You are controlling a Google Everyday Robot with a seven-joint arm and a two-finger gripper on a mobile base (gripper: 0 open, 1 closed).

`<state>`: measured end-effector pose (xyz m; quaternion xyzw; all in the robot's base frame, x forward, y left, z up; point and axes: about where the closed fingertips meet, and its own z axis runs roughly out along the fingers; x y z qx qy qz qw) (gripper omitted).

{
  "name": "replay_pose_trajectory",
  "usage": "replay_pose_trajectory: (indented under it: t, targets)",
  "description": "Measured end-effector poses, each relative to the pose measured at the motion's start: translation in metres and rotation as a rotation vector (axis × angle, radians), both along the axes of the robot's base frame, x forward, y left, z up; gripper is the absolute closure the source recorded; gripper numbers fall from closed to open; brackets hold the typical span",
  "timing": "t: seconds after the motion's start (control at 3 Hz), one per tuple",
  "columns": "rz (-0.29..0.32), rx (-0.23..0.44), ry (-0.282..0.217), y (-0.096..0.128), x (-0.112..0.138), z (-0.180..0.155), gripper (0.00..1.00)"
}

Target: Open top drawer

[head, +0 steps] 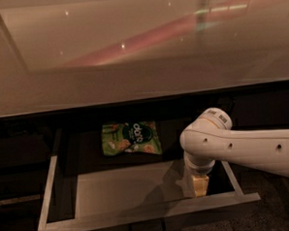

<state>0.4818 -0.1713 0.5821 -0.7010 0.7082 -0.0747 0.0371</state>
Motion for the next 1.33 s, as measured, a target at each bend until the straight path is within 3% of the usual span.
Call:
replay_pose_trajectory:
  t: [0.33,1.33]
  targets:
    - [0.0,0.0,0.0,0.0,0.0,0.0,0.0]
    - [0.015,0.015,-0.175,0.007,-0.044,0.057,0.0]
